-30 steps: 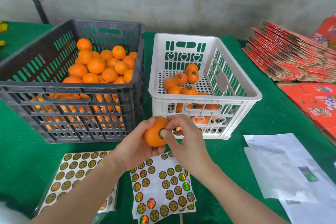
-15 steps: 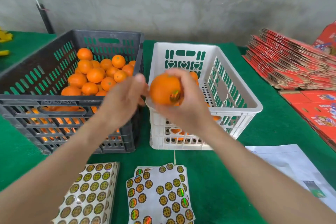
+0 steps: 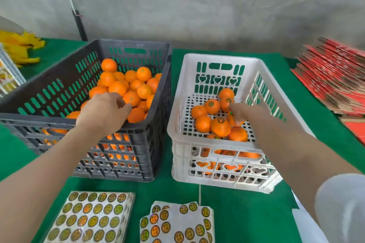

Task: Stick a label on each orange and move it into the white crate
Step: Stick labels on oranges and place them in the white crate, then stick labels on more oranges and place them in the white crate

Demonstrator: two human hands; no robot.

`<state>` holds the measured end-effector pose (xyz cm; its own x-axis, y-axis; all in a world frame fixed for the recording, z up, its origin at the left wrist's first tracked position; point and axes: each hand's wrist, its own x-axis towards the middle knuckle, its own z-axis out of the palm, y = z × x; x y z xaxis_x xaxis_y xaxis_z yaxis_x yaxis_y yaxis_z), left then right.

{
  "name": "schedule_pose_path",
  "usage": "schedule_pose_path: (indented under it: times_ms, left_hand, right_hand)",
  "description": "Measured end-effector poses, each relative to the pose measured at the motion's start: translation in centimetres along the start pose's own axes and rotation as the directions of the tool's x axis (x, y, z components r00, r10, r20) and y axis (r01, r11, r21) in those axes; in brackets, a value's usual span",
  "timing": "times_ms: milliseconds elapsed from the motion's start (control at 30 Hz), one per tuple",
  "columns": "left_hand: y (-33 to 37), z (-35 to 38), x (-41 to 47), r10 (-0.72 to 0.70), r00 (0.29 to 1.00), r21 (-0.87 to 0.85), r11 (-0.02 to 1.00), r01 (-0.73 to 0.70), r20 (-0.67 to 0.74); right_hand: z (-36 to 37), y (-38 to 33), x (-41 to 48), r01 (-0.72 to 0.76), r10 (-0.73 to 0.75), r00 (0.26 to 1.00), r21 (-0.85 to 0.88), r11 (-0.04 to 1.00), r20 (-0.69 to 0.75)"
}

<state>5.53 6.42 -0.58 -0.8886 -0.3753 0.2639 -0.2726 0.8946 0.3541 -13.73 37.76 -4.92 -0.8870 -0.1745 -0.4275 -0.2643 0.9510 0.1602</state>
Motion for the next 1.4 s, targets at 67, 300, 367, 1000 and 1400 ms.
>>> schedule_pose_path:
  times_ms: [67, 300, 367, 1000, 1400]
  left_hand:
    - [0.0, 0.1, 0.0, -0.012, 1.000, 0.028, 1.000, 0.012, 0.013]
    - [0.7, -0.2, -0.4, -0.044, 0.998, 0.022, 0.999, 0.043, 0.045]
    - [1.1, 0.1, -1.2, -0.042, 0.997, 0.042, 0.998, 0.040, 0.057]
    - [-12.1, -1.2, 17.1, 0.131, 0.900, 0.288, 0.920, -0.266, 0.415]
    - [-12.8, 9.1, 25.7, 0.072, 0.744, 0.381, 0.824, -0.420, 0.665]
  right_hand:
    - [0.7, 0.0, 0.9, -0.007, 0.007, 1.000, 0.025, 1.000, 0.021]
    - [2.0, 0.3, 1.1, -0.066, 0.050, 0.994, 0.165, 0.984, 0.100]
    - [2.1, 0.4, 1.2, -0.013, 0.020, 0.999, 0.184, 0.983, -0.032]
    - [-13.3, -28.1, 2.0, 0.536, -0.486, 0.792, 0.041, 0.843, -0.370]
    - [-7.2, -34.4, 12.5, 0.200, -0.203, 0.979, -0.138, 0.970, -0.005]
